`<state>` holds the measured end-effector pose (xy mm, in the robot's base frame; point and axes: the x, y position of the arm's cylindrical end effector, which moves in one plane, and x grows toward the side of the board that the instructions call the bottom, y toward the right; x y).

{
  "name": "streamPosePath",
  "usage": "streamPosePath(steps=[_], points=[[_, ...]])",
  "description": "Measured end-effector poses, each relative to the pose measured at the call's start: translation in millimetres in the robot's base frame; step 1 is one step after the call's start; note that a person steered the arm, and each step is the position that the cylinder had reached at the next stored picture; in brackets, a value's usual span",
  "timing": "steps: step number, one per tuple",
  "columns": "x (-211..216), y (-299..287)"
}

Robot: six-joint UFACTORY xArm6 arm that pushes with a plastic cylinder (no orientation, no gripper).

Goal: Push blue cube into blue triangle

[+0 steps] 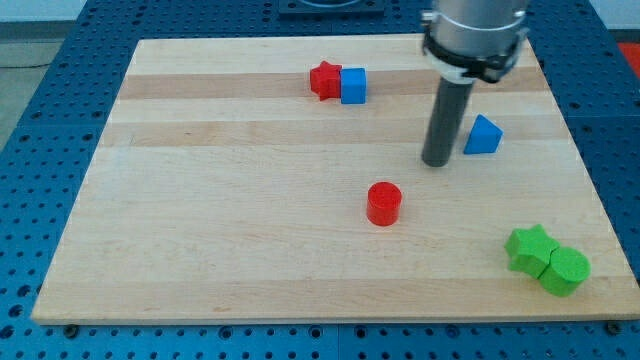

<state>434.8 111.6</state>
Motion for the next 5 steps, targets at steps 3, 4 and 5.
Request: streamPosePath(steps=[3,4,5], points=[[-25,67],[-25,75],[-29,36]])
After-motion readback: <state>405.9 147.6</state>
